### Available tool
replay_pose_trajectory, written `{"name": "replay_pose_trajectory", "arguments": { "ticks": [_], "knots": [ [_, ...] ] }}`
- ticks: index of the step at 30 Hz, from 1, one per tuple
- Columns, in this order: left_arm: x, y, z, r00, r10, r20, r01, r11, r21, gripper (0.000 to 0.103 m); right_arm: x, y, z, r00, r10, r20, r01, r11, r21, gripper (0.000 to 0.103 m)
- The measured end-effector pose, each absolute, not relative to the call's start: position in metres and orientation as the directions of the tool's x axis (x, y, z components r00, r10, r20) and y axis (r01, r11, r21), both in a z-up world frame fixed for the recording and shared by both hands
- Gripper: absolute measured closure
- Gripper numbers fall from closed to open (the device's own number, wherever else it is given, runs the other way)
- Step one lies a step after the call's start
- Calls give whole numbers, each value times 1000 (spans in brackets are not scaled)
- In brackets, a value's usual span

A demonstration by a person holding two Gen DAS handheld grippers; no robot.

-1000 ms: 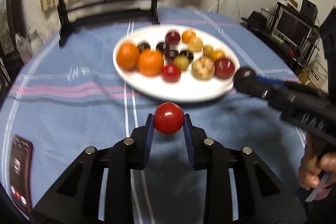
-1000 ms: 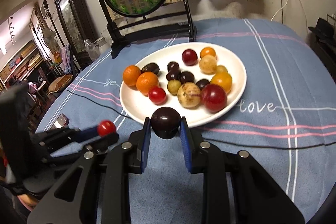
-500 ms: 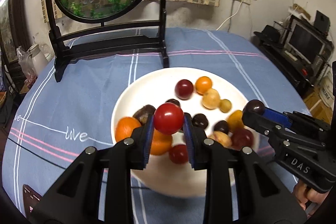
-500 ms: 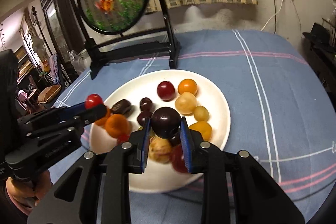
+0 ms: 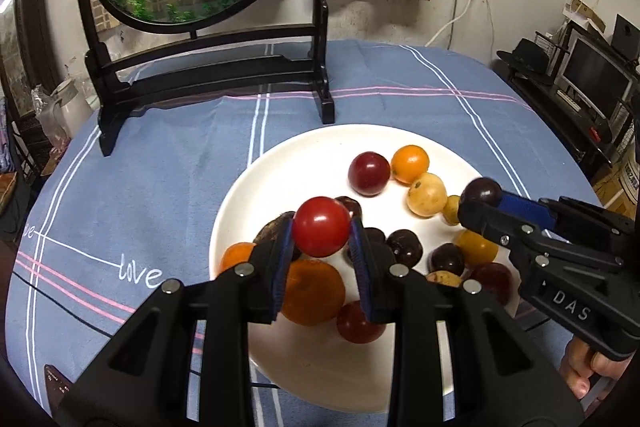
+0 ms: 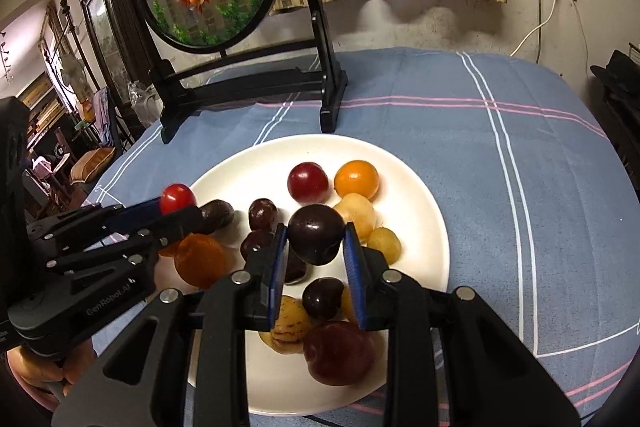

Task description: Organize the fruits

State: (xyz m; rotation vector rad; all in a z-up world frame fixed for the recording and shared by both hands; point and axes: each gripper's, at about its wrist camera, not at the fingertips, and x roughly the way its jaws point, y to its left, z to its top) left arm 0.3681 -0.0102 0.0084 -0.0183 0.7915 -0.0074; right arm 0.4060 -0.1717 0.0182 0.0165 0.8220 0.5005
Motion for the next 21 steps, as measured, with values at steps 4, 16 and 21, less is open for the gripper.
{"name": "replay_pose_trajectory", "arguments": {
  "ticks": [4, 16, 21],
  "knots": [
    [357, -11, 21, 748, 55, -661, -39, 998, 39, 28, 404, -170, 21, 564, 432, -704, -428, 882, 197, 50],
    [267, 3, 49, 797, 71, -600, -48, 997, 54, 3, 320, -193, 59, 641, 456, -617, -498, 859, 117, 1],
    [220, 2, 32, 789, 70, -610, -31, 997, 74, 2, 273, -210, 32, 632, 465, -620, -525, 845, 99, 1]
  ]
}}
